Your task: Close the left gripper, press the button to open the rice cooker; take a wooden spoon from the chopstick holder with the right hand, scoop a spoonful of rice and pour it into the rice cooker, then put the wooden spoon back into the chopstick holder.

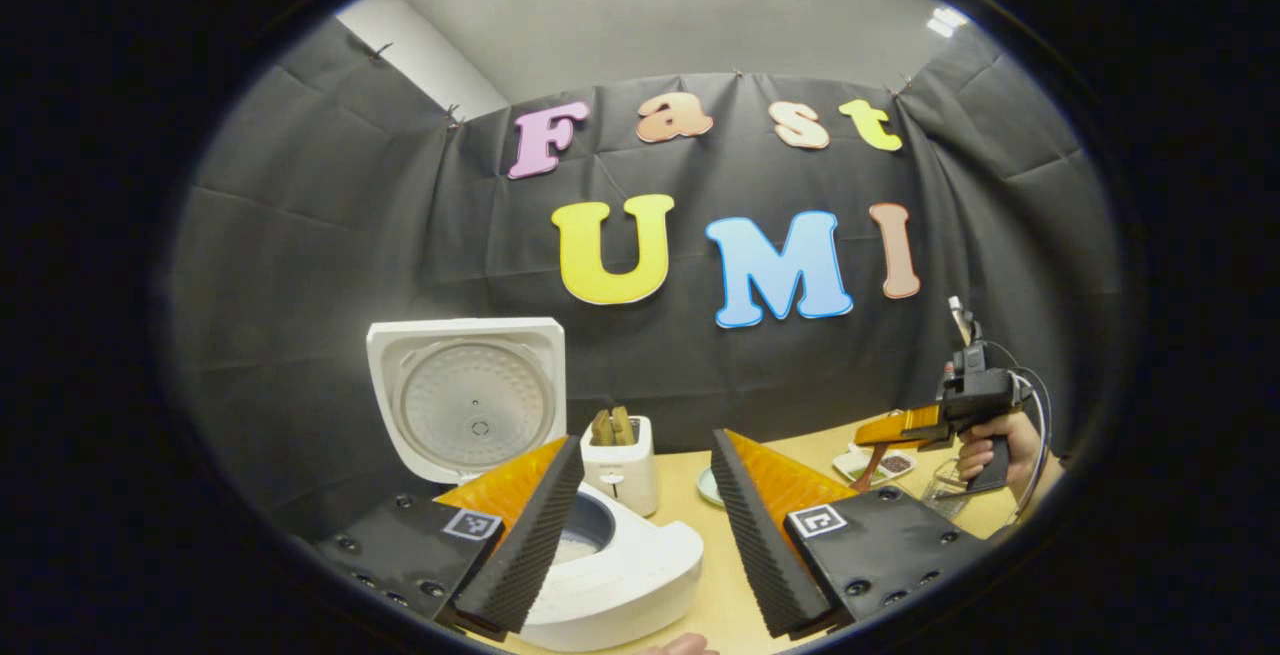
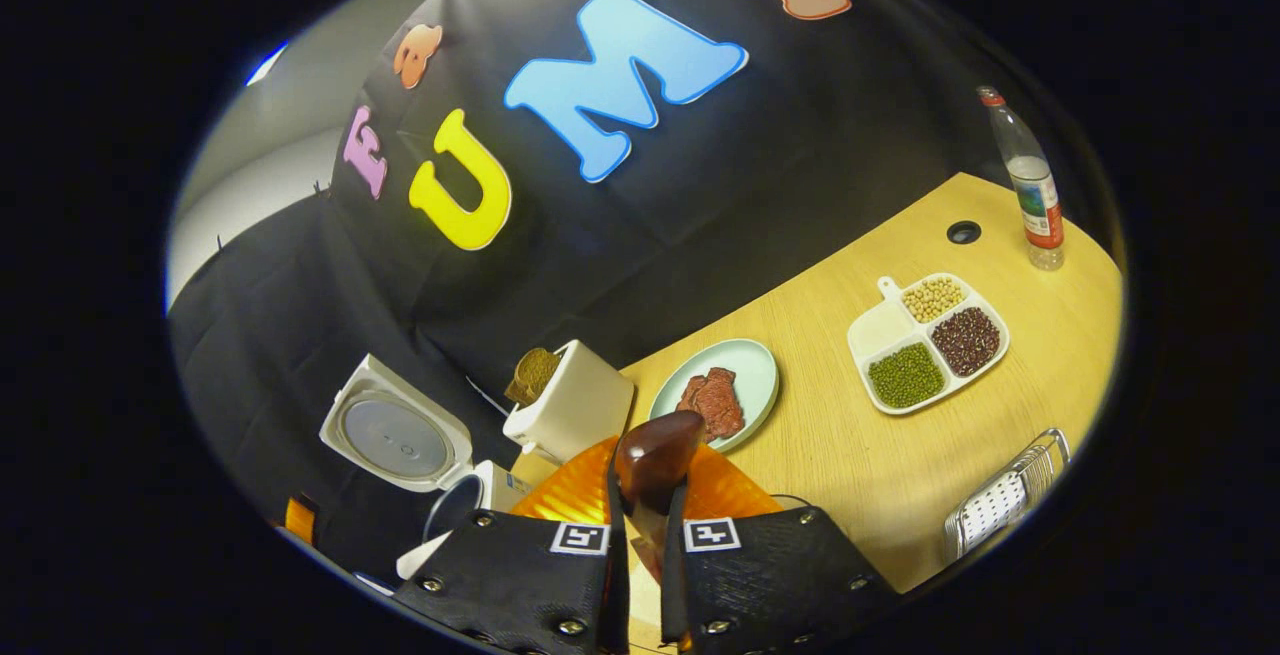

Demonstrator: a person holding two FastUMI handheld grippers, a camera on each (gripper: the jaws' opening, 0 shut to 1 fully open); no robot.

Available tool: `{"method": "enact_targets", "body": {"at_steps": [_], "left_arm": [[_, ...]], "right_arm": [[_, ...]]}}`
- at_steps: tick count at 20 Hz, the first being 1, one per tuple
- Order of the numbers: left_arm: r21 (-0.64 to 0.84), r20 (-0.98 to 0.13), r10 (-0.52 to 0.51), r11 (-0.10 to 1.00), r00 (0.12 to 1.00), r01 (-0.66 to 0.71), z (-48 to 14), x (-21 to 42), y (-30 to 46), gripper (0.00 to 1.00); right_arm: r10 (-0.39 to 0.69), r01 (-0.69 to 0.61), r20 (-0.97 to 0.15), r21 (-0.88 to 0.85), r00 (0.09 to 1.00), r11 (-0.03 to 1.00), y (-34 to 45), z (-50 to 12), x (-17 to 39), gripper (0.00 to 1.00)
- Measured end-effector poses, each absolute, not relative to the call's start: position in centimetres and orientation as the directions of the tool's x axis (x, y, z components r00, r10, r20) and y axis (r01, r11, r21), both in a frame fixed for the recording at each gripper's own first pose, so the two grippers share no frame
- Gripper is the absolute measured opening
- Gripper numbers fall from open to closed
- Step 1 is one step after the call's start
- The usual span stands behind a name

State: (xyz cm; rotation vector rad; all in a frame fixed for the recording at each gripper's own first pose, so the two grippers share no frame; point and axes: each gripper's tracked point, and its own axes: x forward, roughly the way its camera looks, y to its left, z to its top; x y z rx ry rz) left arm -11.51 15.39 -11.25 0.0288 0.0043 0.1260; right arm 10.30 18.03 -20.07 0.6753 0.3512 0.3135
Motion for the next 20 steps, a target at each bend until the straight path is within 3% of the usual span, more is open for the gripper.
{"method": "enact_targets", "body": {"at_steps": [8, 18, 20], "left_arm": [[0.042, 0.012, 0.13, 0.991, 0.991, -0.13, -10.8, -12.1, 16.1, 0.92], [0.029, 0.004, 0.206, 0.978, 0.979, -0.206, -11.1, -14.5, 20.6, 0.85], [0.029, 0.003, 0.216, 0.976, 0.976, -0.216, -11.1, -14.9, 21.2, 0.88]], "right_arm": [[0.423, -0.177, -0.16, 0.737, 0.892, 0.652, 20.6, -14.6, 11.5, 0.13], [0.546, -0.32, -0.082, 0.734, 0.834, 0.599, 32.6, -6.4, 12.0, 0.13], [0.576, -0.35, -0.086, 0.718, 0.813, 0.601, 36.1, -5.6, 12.3, 0.13]]}}
